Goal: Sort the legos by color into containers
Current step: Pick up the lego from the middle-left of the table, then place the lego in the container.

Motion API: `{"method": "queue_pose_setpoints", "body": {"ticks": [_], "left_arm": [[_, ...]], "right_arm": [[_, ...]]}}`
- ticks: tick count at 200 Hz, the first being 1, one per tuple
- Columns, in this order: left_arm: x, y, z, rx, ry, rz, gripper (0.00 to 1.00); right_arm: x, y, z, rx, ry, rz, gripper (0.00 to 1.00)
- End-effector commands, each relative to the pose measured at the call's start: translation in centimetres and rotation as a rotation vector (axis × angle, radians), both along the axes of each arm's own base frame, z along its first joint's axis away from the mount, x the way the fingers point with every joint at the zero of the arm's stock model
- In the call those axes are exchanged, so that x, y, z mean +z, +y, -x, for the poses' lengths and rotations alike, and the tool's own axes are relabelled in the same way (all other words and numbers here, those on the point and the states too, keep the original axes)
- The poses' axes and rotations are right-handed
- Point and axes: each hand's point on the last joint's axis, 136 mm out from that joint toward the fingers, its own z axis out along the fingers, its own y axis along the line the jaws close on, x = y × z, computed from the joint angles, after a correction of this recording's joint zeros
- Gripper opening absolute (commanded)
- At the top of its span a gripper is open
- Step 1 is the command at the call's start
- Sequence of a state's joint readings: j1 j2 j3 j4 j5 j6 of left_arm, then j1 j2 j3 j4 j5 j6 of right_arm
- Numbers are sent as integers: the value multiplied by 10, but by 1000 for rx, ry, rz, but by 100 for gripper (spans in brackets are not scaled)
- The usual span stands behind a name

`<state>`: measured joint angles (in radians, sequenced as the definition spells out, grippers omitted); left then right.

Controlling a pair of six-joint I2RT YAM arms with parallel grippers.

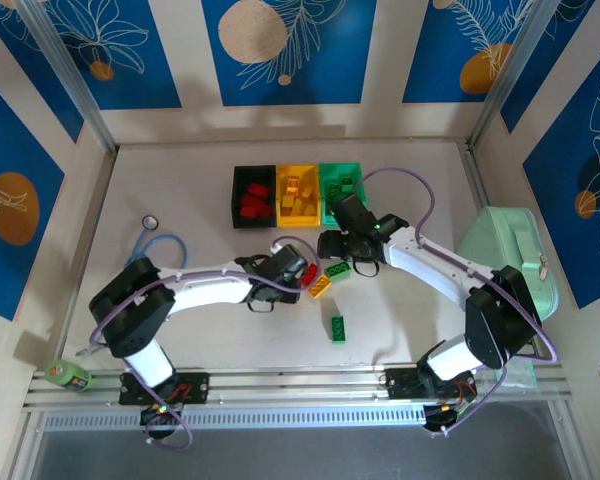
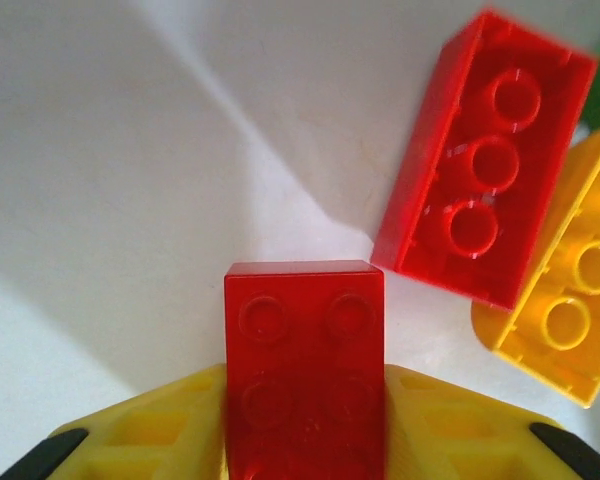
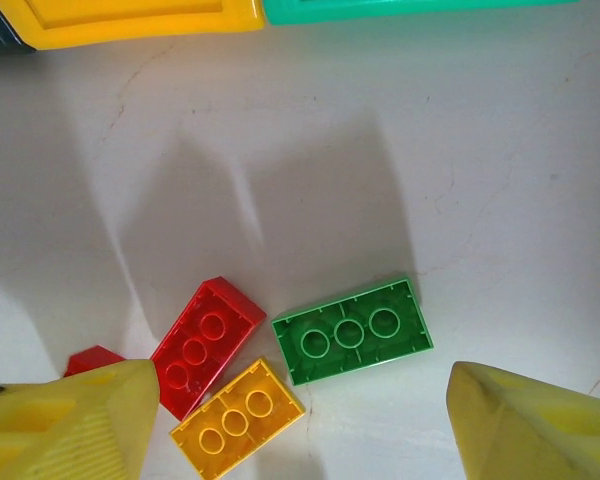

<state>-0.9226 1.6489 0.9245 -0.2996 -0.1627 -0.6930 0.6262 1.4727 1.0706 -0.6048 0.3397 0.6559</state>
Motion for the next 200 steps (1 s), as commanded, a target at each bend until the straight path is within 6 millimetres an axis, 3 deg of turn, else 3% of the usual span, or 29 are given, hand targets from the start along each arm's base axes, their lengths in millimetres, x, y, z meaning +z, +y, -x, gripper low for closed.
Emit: {"method": "queue_pose_setpoints", "body": {"ticks": [1,58,117,155,200], "left_arm": [[23,6,-14,21,-36,54,36],[60,37,-62,93,-101,77,37],[97,80,-135,205,-162,122,37],[107,90,-178,237,-171,126,37],[105,93,-220,248,-159,107,38]], "right_arm": [[5,-2,2,-19,-10,-27,76],[-1,-2,9,-21,6,-24,76],[-10,-4,20,-23,27,-20,76],[-14,-7,27,-27,34,-17,76],[-15,-14,34,-34,36,-11,76]]}}
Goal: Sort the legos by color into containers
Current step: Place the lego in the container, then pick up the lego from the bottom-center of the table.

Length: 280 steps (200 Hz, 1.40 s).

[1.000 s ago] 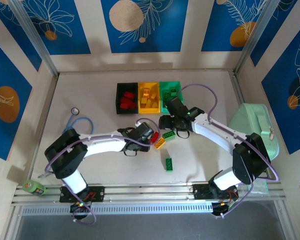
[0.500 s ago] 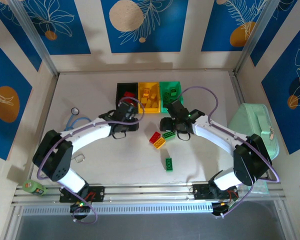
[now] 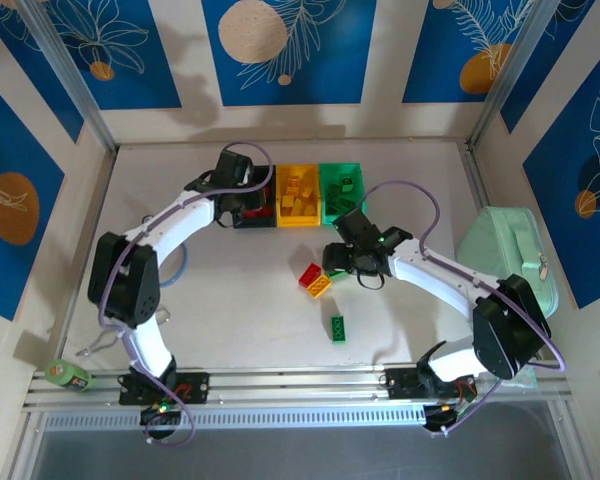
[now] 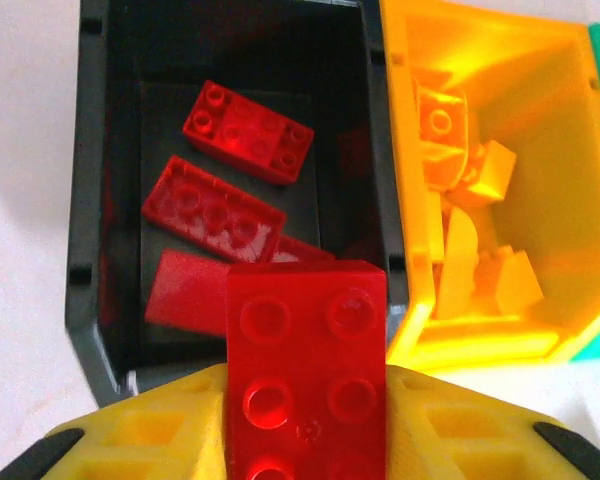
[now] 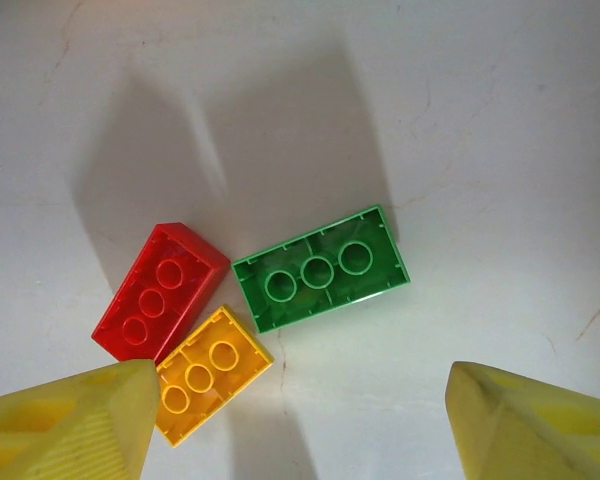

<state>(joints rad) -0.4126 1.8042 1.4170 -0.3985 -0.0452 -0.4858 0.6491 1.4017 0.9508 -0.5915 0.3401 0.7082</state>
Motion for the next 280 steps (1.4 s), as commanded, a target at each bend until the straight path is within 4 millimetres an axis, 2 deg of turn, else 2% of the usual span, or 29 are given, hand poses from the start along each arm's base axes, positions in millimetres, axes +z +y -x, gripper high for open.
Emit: {"method": "queue_pose_setpoints", "body": {"ticks": [1,42,80,92,109,123,161,213,280], "left_arm": [[0,3,-15,-22,27,-17,38],[-3,9,-43,-7,41,-17,39],[-6,2,-59,-31,60,-20,42],[-6,1,-62,-32,71,-25,46],[-1,1,-63,-32,67,-24,57],[7,1,-62,-29,45,-17,59],[30,4,-50,-26,-36,25,59],[43,14,-21,-19,-80,47,59],[36,22,17,-4,-91,101,59]], "right_arm": [[4,-3,7,-10,-4,-11,76],[7,-9,10,-18,-13,-13,76],[9,-6,9,-12,-12,-25,76],[9,-4,10,-9,-8,-27,76],[9,-3,11,-4,-5,-25,76],[9,-3,12,-5,-5,-22,76],[9,-4,17,6,1,-14,76],[2,1,37,41,44,18,76],[-30,7,85,46,176,87,76]]}}
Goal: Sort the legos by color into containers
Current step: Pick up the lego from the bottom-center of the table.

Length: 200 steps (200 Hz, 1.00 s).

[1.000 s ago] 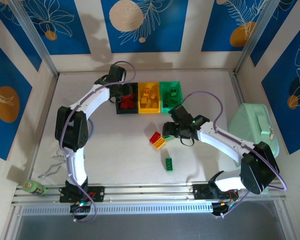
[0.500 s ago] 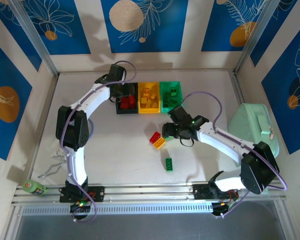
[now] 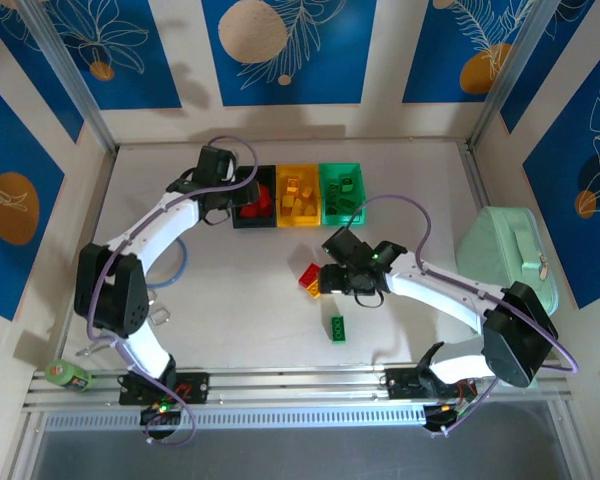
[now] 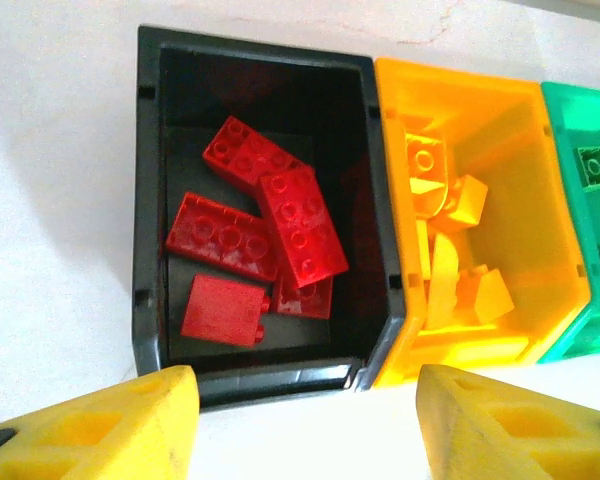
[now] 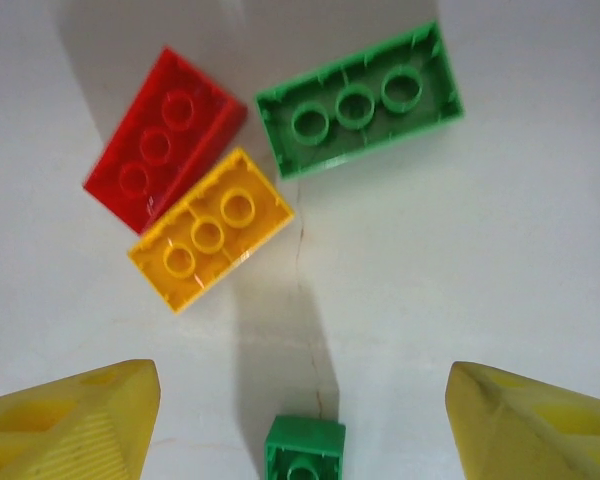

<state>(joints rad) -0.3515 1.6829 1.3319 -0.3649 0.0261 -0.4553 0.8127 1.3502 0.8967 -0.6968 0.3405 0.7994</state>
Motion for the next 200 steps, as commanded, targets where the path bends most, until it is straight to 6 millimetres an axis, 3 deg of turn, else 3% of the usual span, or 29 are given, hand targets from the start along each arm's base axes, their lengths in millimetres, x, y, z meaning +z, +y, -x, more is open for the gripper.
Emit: {"method": "queue_pose_setpoints", "body": {"ticks": [1,45,85,132,152,200], "left_arm": [[10,0,7,5,-37,45,59],[7,4,25,8,-43,52,59],[4,8,37,10,-49,53,59],[-1,12,52,9,-51,60,59],[-2,14,58,9,-52,57,58],[-8,19,75,12,-51,57,57]], "right_arm": [[-17,-7,25,-31,78,51,76],[-40,0,62,-16,156,86,73],[-56,4,83,-7,213,126,70],[-68,8,90,-5,245,168,64],[-71,10,91,-2,253,175,57],[-57,16,83,-3,213,190,40]]}}
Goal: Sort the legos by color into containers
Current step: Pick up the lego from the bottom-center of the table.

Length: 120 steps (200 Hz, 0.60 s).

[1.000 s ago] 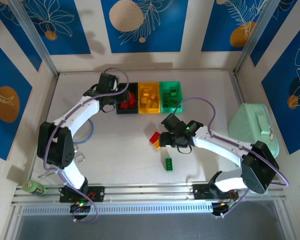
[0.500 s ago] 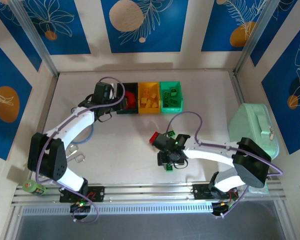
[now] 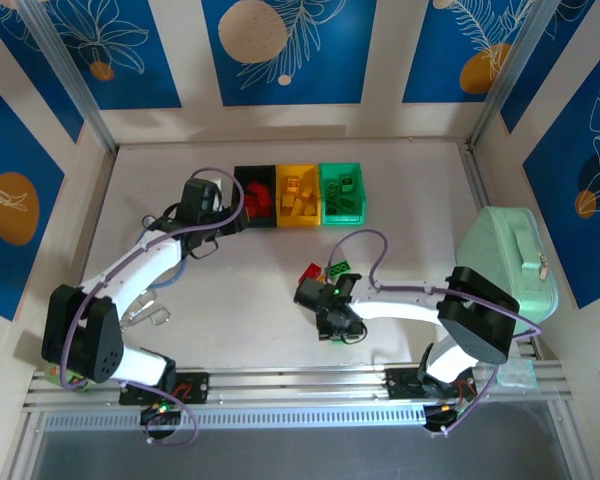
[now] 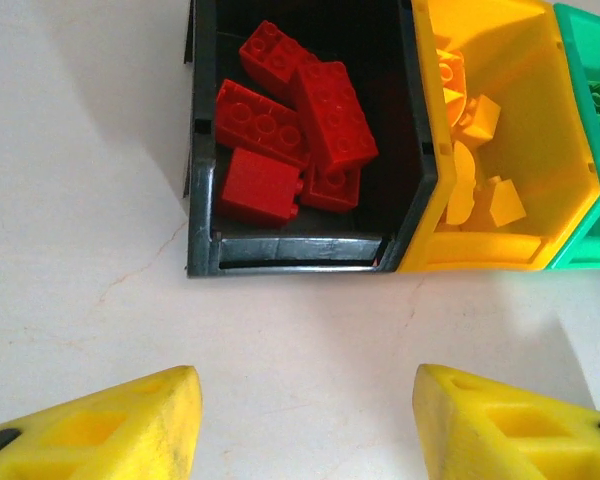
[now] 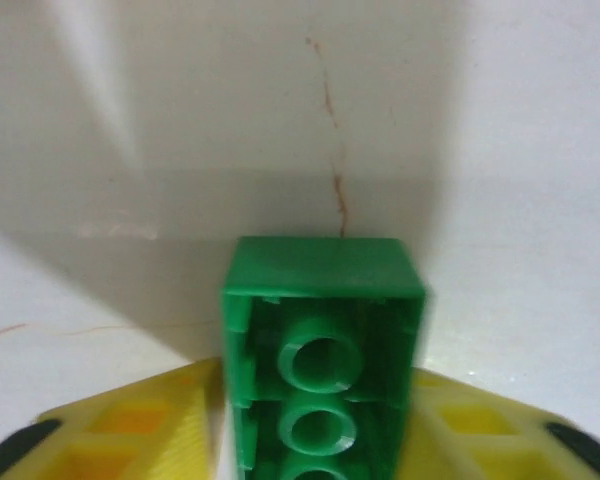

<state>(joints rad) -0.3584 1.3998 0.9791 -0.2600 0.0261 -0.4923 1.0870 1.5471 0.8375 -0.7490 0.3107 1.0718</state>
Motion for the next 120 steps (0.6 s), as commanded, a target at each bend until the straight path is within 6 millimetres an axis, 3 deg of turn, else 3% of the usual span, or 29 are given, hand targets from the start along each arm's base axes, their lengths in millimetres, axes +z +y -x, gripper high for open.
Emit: {"method": "queue_pose_setpoints", "body": {"ticks": [1,24,51,120], "left_arm": [[5,-2,8,-7,-30,20,57],[2,0,18,-13,-28,5,57],[0,-4,31,-36,-29,-2,56],[-29,-1,72,-46,13,-20,55]], "right_arm": [[12,4,-5,-10,-21,2,40],[27,5,-22,-5,-64,-7,39],[54,4,-57,-6,-129,-43,34],[113,2,-147,-30,-273,-138,32]]}}
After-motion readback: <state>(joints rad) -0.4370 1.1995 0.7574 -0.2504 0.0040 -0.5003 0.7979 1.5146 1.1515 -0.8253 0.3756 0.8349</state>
